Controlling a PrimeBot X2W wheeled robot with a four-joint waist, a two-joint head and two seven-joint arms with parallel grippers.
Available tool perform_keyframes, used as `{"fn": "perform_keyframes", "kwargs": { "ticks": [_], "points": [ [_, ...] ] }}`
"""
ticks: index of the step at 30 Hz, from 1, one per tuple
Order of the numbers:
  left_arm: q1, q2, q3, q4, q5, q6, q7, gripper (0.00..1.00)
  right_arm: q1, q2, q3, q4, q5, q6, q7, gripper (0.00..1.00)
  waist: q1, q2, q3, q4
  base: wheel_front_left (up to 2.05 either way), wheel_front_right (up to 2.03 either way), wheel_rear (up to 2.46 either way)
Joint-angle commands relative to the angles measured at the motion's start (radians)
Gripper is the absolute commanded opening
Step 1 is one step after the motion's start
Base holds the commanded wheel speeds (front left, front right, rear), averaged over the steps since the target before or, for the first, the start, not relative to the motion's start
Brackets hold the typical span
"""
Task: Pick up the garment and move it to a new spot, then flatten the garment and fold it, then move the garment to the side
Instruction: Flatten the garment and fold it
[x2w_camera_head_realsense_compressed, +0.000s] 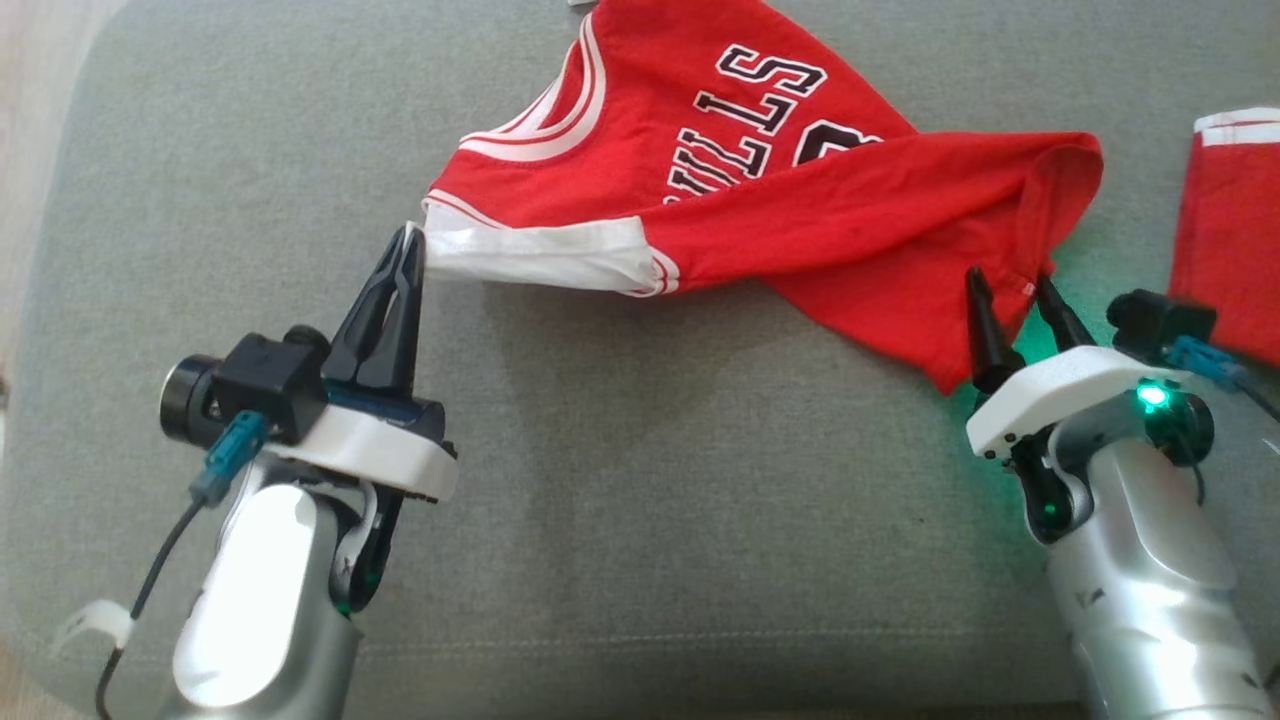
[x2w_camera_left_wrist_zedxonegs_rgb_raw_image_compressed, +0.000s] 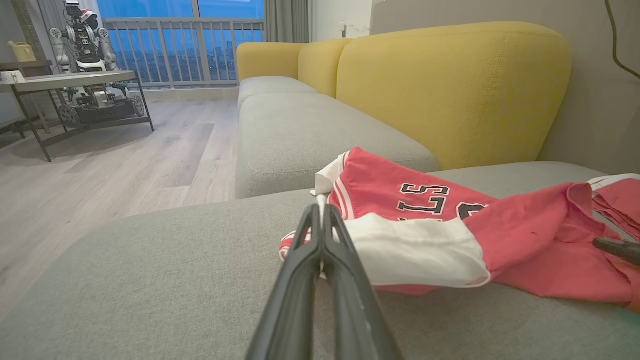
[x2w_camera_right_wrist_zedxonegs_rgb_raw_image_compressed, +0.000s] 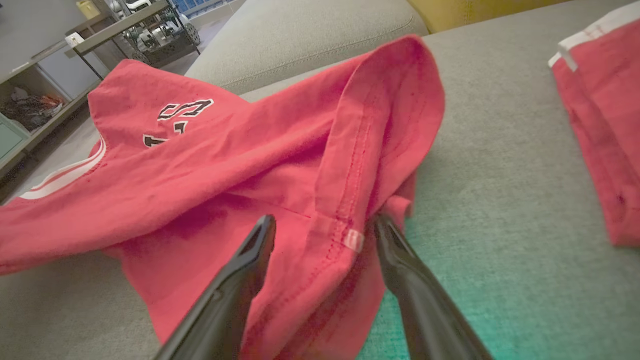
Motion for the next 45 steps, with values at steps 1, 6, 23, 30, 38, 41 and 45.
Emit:
{"fn": "perform_keyframes", "kwargs": {
  "ticks": [1, 6, 23, 30, 38, 41, 45],
  "points": [
    [-0.018, 0.010, 0.035, -0.042, 0.009, -0.002, -0.006, 0.00, -0.045, 0.002, 0.018, -0.001, -0.009, 0.000, -0.013, 1.00, 0.0001, 0.0000, 0.001, 0.004, 0.00, 0.00, 0.00],
    [-0.016, 0.004, 0.040, -0.048, 0.011, -0.009, -0.006, 0.00, -0.092, 0.002, 0.012, 0.087, -0.017, 0.000, -0.041, 1.00, 0.0001, 0.0000, 0.005, 0.012, 0.00, 0.00, 0.00],
    [-0.021, -0.008, 0.075, -0.065, 0.019, -0.021, -0.006, 0.00, -0.153, 0.002, 0.008, 0.170, -0.010, 0.000, -0.076, 0.00, 0.0001, 0.0000, 0.012, 0.010, 0.00, 0.00, 0.00],
    [-0.003, -0.013, 0.130, -0.085, 0.004, -0.022, -0.006, 0.00, -0.078, 0.002, 0.045, 0.063, -0.006, 0.000, -0.076, 0.00, 0.0001, 0.0000, -0.035, -0.008, 0.00, 0.00, 0.00],
    [0.020, -0.006, 0.224, -0.141, -0.024, -0.020, -0.006, 0.00, 0.021, 0.002, 0.056, -0.221, -0.105, 0.000, 0.009, 0.00, 0.0001, 0.0000, -0.098, -0.042, 0.00, 0.00, 0.00],
    [0.025, -0.009, 0.254, -0.168, -0.041, -0.021, -0.006, 0.00, 0.058, 0.002, 0.057, -0.384, -0.126, 0.000, 0.066, 0.00, 0.0001, 0.0000, -0.115, -0.049, 0.00, 0.00, 0.00],
    [0.029, -0.012, 0.282, -0.203, -0.054, -0.022, -0.006, 0.00, 0.099, 0.002, 0.048, -0.581, -0.131, 0.000, 0.118, 0.00, 0.0001, 0.0000, -0.131, -0.053, 0.00, 0.00, 0.00]
  ]
}}
